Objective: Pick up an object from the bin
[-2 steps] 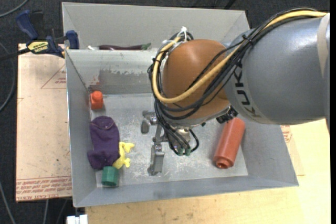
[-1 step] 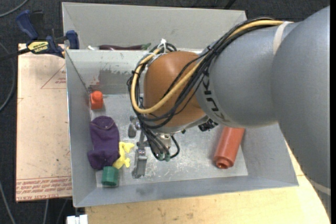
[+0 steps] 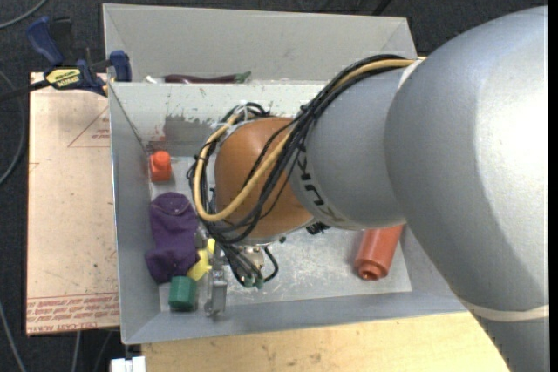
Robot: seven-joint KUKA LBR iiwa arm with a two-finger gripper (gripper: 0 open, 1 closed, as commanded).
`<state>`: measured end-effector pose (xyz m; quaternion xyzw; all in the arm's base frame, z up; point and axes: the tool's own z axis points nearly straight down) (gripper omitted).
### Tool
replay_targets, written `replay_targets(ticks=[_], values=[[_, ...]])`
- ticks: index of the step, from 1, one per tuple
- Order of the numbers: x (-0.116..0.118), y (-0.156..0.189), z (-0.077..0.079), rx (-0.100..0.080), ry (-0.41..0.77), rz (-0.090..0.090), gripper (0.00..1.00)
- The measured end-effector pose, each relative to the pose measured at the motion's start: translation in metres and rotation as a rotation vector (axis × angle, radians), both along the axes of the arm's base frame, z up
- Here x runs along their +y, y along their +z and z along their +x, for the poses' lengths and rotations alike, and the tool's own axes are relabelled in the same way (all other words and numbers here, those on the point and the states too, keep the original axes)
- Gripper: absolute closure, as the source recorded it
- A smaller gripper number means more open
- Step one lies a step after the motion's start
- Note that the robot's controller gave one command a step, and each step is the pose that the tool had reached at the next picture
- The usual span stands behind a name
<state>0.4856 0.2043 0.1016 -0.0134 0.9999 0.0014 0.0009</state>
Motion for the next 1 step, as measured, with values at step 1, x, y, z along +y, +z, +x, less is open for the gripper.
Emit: replay_targets(ticks=[1], values=[[0.0074, -0.0262, 0.0149, -0.008, 0.185, 0.001, 0.00]])
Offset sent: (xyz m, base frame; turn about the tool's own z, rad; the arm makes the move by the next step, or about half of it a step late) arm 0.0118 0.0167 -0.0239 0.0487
